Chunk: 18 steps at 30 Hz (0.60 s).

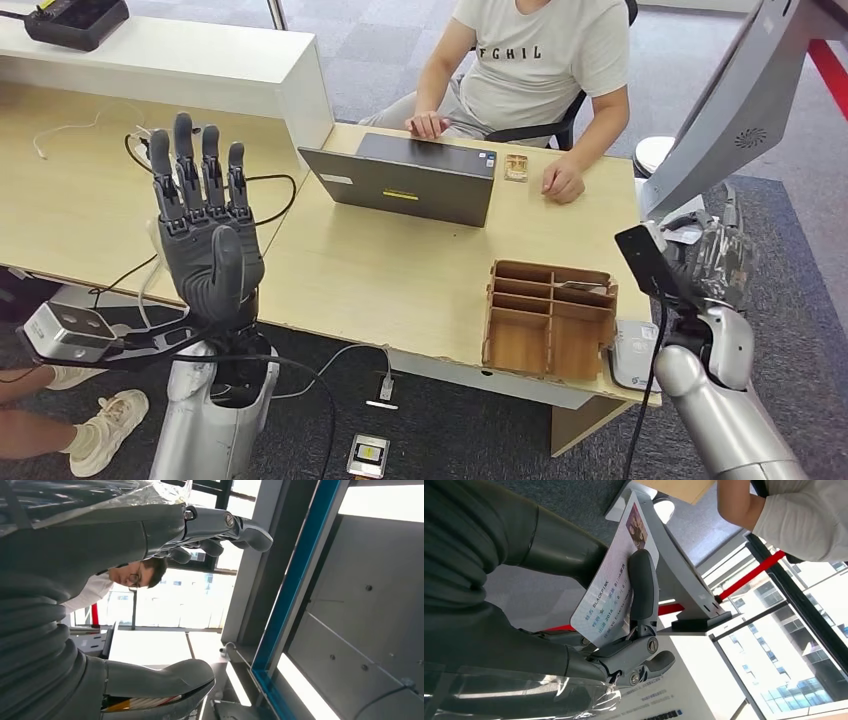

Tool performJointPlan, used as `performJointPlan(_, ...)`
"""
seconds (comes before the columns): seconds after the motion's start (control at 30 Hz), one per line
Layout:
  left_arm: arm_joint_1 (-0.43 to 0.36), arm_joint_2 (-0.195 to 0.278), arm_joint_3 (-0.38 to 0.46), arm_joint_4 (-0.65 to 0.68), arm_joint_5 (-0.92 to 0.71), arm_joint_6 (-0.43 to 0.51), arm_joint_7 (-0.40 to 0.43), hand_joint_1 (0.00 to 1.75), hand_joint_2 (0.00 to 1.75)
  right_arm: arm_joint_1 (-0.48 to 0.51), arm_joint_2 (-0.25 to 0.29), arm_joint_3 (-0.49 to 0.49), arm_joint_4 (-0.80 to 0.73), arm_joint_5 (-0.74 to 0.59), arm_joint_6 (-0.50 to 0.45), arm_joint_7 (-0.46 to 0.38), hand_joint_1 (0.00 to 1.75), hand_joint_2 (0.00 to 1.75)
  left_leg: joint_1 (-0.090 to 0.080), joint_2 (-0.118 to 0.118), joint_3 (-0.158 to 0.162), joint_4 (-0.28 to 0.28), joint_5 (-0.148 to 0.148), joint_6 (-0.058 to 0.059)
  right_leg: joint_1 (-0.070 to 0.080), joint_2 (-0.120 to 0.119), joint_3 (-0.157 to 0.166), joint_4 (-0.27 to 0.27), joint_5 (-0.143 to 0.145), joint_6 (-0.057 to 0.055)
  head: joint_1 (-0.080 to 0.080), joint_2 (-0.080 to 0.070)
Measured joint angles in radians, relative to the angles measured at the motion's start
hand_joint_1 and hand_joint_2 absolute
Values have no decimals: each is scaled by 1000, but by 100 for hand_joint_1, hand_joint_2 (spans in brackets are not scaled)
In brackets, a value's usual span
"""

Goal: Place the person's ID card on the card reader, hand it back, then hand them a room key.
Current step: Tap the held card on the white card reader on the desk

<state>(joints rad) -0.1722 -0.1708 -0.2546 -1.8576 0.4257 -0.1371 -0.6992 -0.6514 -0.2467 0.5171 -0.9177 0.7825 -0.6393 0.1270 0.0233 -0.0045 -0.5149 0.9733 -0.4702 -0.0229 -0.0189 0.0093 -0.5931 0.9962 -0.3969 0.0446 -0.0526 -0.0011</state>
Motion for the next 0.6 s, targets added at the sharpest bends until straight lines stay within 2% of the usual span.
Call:
performJointPlan(0.23, 1, 21, -3, -28, 5, 46, 0, 0, 175, 107, -35, -71, -122, -41, -48, -4, 175, 175, 0, 0, 0, 0, 0, 0, 0, 0, 0, 0, 0, 0, 0, 0)
performJointPlan(0.4, 2, 37, -16, -48, 12, 89, 0, 0, 175, 215, -38, -136, -190, -60, -58, -29, 175, 175, 0, 0, 0, 0, 0, 0, 0, 0, 0, 0, 0, 0, 0, 0)
performJointPlan(0.6, 2, 50, -29, -64, 18, 97, 0, 0, 175, 304, -37, -213, -218, -64, -58, -51, 175, 175, 0, 0, 0, 0, 0, 0, 0, 0, 0, 0, 0, 0, 0, 0)
